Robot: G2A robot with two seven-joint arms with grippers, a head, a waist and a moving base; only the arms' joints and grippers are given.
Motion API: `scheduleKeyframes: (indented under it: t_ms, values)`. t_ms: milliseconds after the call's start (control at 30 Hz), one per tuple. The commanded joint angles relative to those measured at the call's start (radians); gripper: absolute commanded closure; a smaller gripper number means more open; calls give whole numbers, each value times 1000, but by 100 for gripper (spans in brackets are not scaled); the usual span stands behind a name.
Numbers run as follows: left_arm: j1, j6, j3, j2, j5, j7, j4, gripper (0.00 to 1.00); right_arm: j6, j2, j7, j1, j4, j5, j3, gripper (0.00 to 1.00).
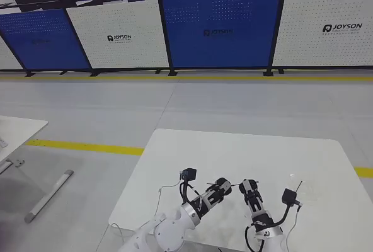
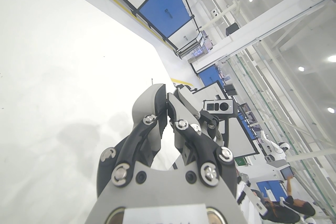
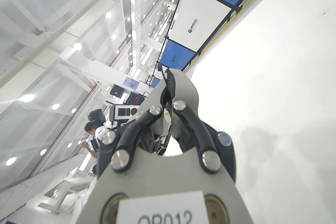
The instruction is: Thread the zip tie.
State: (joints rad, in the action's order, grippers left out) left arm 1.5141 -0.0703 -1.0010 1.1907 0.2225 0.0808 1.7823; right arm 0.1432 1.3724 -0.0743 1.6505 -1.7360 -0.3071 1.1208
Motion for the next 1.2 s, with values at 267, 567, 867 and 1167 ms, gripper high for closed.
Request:
scheduleKeyframes:
  t_ms: [267, 567, 867, 1167]
  values:
    - [1, -4, -1, 0, 3, 7, 1, 100, 6, 0, 25, -1, -2, 9, -2, 100]
    - [4, -9, -4, 0, 5, 10, 2, 100, -1, 0, 37, -5, 2, 10, -6, 100]
    - [4, -1, -5, 0, 14, 14, 4, 100, -7, 1, 44, -8, -1, 27, -5, 93]
    - [-5, 16, -1, 2, 18, 22, -3, 100, -2, 1, 28, -1, -8, 24, 0, 75]
